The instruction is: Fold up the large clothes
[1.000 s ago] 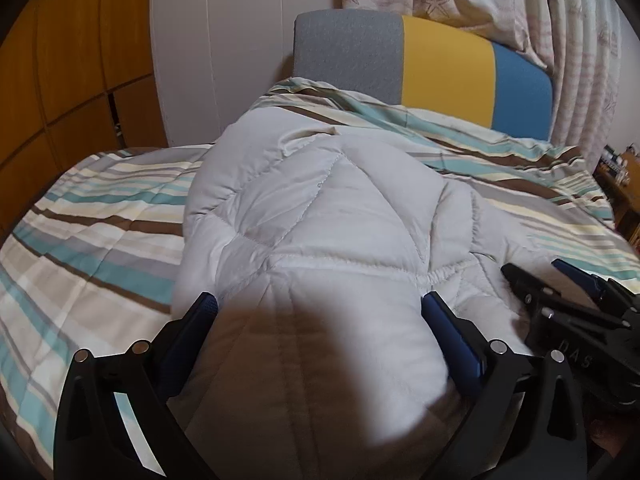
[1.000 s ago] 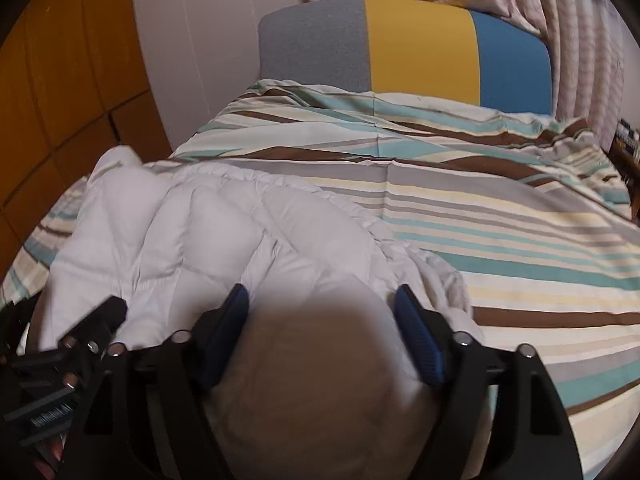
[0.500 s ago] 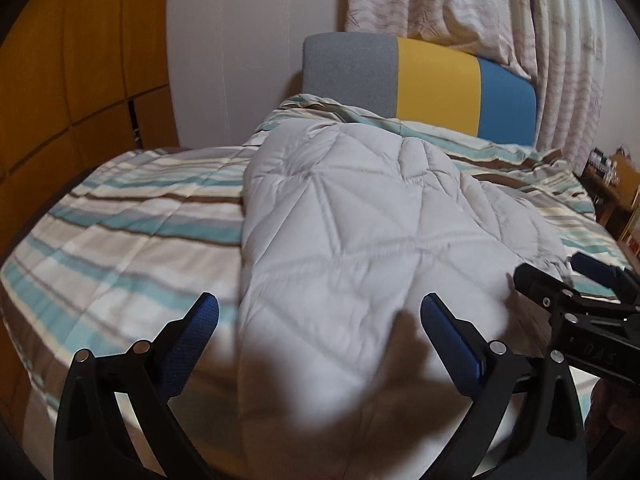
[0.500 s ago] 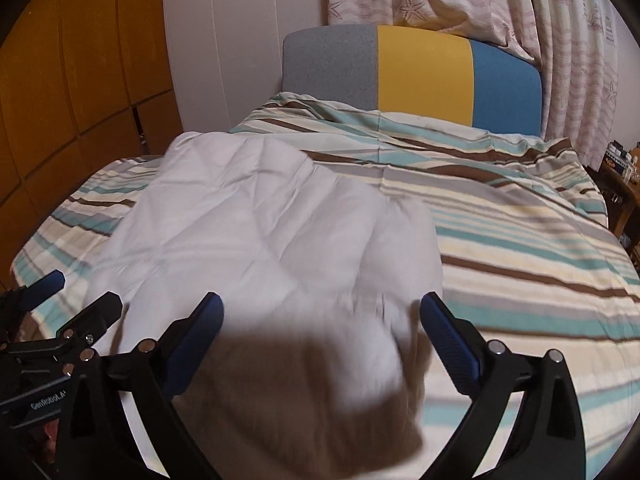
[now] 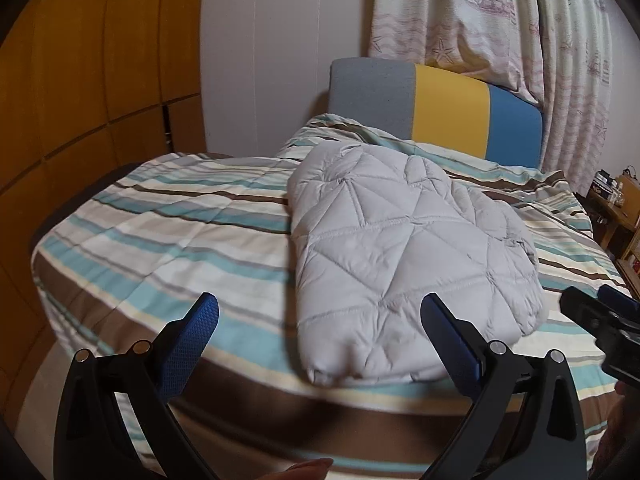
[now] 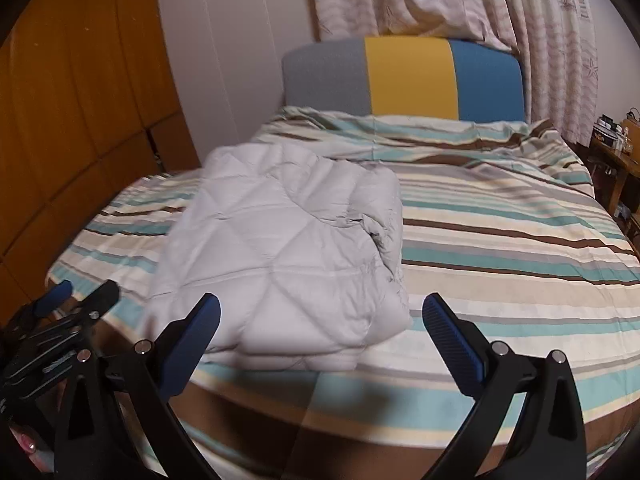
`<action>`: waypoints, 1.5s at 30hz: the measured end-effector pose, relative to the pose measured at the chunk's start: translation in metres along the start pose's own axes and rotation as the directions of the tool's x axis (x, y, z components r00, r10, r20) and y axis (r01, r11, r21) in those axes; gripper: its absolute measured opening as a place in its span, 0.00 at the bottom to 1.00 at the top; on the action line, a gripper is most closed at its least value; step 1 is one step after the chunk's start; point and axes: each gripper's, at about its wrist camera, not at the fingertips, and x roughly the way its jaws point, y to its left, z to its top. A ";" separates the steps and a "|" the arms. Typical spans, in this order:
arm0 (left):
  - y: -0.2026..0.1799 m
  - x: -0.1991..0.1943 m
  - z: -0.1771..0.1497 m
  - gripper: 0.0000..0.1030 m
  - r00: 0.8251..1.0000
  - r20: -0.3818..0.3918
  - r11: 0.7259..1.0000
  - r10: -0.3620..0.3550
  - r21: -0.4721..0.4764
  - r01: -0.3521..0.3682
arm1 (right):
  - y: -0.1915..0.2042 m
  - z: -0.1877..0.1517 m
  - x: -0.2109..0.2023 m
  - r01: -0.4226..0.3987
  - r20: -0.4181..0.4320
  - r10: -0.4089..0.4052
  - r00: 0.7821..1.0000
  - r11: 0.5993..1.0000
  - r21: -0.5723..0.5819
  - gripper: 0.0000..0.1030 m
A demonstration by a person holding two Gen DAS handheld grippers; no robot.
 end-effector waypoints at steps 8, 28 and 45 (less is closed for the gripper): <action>-0.005 -0.031 -0.008 0.97 0.999 0.032 1.000 -0.015 0.019 0.015 | 0.003 -0.009 -0.036 -0.002 0.052 0.003 0.999 1.000 -0.021 0.98; -0.009 -0.037 -0.008 0.97 0.998 0.034 0.999 -0.047 0.005 0.046 | -0.004 -0.013 -0.035 -0.001 0.043 0.001 0.999 1.000 -0.003 0.98; -0.010 -0.034 -0.010 0.97 0.998 0.023 0.999 -0.054 0.009 0.054 | -0.006 -0.014 -0.037 -0.004 0.047 0.005 0.999 1.000 -0.001 0.98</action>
